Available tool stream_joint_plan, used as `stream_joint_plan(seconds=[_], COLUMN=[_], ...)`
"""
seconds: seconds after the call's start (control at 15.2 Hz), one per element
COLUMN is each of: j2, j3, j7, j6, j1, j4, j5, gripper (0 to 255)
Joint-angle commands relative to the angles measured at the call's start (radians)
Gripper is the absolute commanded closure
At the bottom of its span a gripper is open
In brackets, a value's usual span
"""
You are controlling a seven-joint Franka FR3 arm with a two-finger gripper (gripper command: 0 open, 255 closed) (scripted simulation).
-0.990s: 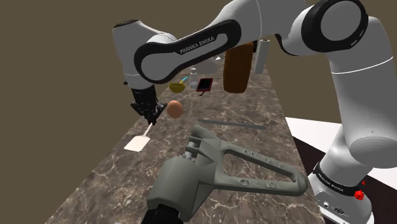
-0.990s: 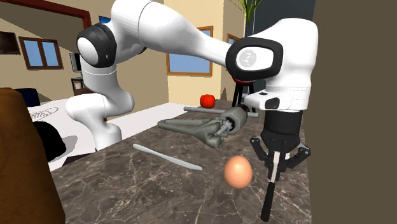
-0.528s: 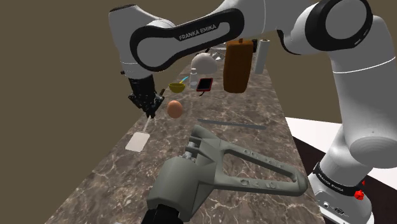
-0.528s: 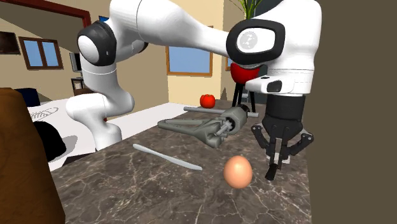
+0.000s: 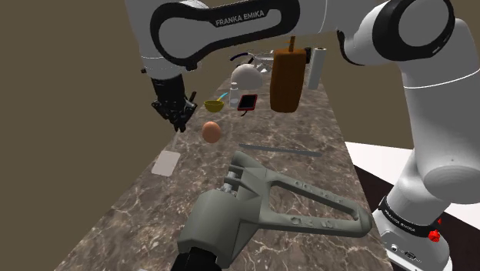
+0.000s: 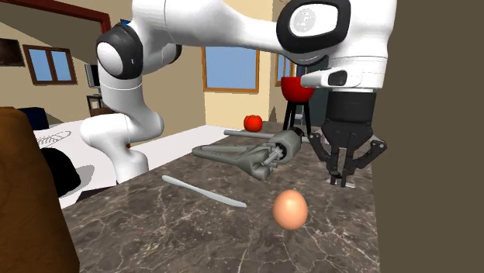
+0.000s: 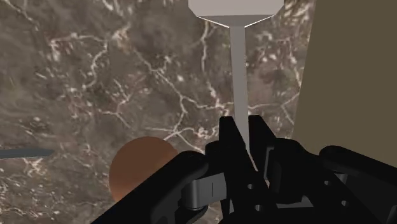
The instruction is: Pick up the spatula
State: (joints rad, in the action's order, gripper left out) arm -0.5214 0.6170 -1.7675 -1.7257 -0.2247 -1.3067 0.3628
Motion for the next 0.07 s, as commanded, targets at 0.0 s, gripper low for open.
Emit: stream_joint_plan(seconds=[0.0], j2=[-0.003], j3=[0.0], j7=[0.001], j6=[0.01], j1=[-0.004], j4=[0.013], j5=[0.001], gripper=[255])
